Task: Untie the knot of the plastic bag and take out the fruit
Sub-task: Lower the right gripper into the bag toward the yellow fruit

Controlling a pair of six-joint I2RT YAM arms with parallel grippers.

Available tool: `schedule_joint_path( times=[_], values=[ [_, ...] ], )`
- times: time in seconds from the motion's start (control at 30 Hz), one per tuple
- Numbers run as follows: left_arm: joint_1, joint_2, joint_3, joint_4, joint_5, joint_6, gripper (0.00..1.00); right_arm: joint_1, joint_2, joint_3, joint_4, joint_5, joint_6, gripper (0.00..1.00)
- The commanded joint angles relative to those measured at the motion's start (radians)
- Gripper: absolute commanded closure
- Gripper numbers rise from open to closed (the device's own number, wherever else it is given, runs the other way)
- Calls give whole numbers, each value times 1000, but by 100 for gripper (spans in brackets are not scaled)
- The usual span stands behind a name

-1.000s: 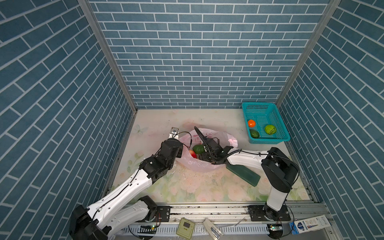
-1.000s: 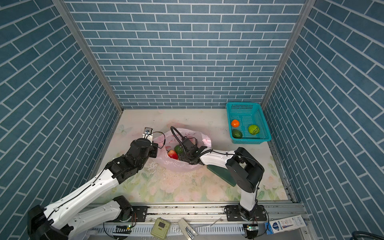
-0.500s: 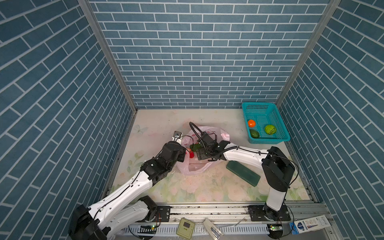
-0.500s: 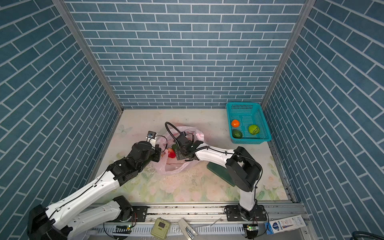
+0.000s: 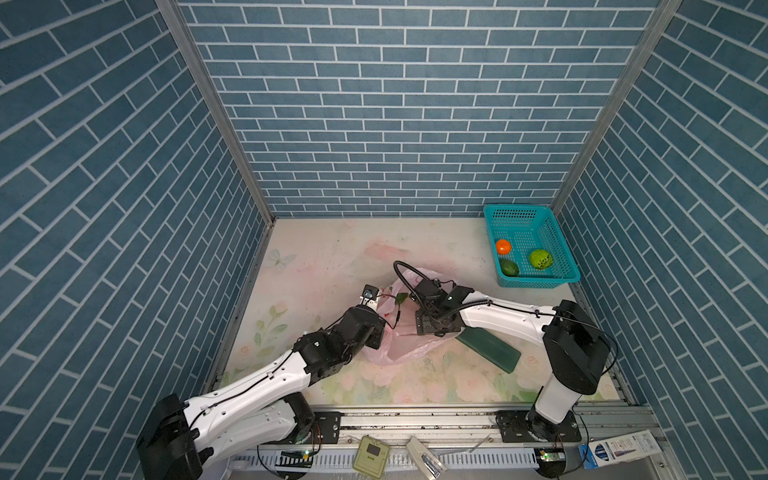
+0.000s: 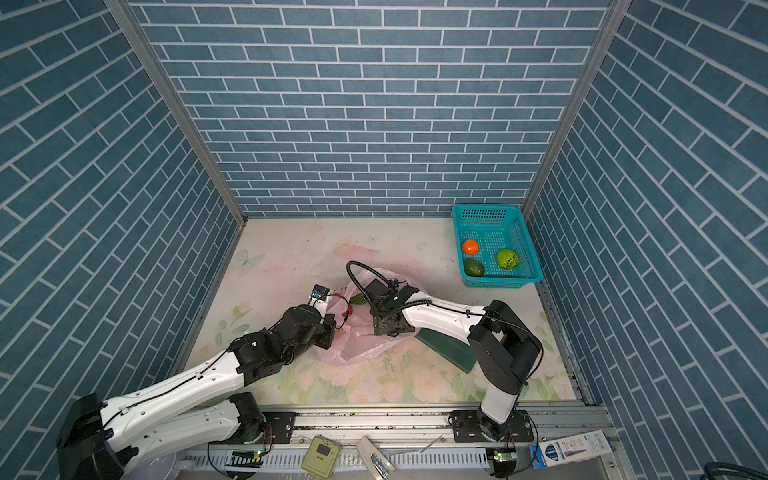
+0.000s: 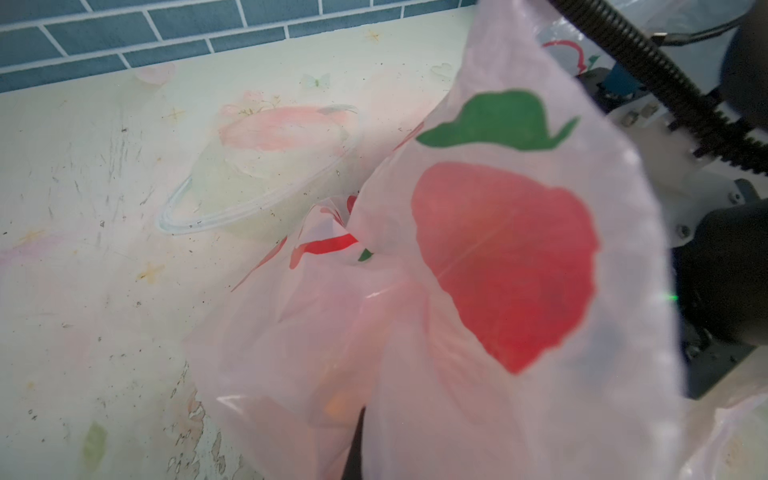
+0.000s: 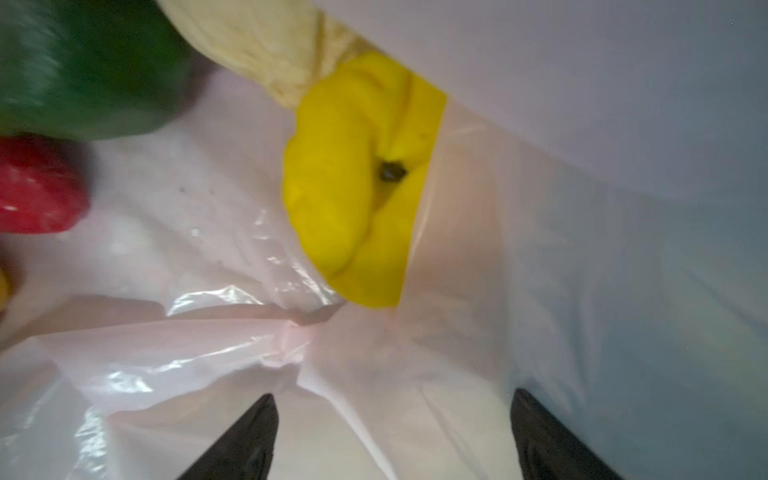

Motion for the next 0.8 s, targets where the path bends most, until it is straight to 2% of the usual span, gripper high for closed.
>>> schedule_joint_path(
  times=[0.0,0.17,0.43,0.77],
  values=[
    [-4,9,-3,9,-28,-9,100,-14,0,-36,-55,18,76,12],
    [-4,19,14,19,-29,-2,100,-19,-40,4,52,-4,37,12],
    [-5,34,25,48,-26,-3,100,-19,-6,160,60,-73,19,12],
    [-4,37,19,64,-29,-5,100,-32,68,193,205,-112,1,12]
  ],
)
